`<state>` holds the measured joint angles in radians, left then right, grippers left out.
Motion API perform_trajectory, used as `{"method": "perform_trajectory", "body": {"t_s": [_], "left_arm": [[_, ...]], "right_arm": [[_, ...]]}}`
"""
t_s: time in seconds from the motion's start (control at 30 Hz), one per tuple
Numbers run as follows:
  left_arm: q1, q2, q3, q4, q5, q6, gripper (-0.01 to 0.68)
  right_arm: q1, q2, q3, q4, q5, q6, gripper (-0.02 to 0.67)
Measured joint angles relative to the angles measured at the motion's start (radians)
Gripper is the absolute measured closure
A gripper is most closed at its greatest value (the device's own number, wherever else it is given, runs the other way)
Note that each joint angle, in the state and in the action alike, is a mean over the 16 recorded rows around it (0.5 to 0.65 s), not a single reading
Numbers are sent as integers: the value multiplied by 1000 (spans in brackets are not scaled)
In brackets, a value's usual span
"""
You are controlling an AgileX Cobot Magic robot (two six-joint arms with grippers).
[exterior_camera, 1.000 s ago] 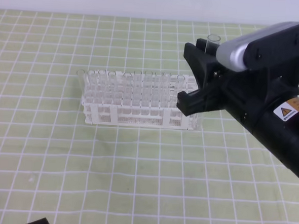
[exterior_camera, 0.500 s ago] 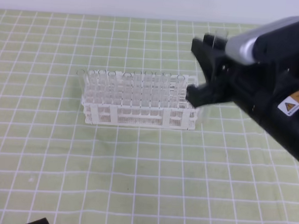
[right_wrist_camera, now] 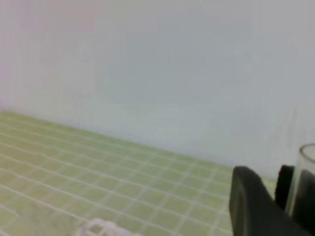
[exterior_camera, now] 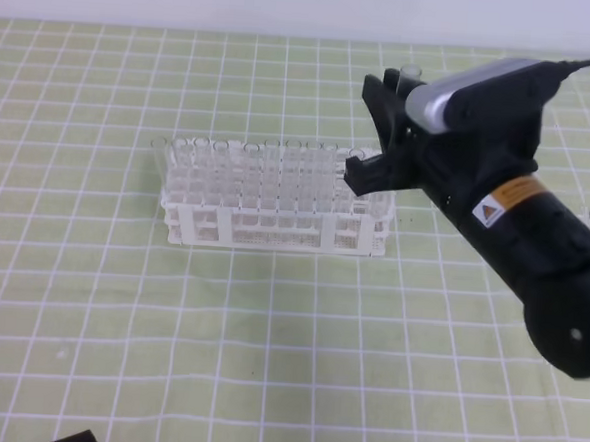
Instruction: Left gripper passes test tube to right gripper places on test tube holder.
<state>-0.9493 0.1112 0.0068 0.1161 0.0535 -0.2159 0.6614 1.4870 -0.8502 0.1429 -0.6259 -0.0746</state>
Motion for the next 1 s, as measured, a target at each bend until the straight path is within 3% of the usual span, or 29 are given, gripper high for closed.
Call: {"method": "perform_trajectory", "body": {"t_s": [1.0], "left_arm": [[0,2,4,1,-5,1,675]], "right_arm": [[-73,276,-106,-98,-129,61,564]]}}
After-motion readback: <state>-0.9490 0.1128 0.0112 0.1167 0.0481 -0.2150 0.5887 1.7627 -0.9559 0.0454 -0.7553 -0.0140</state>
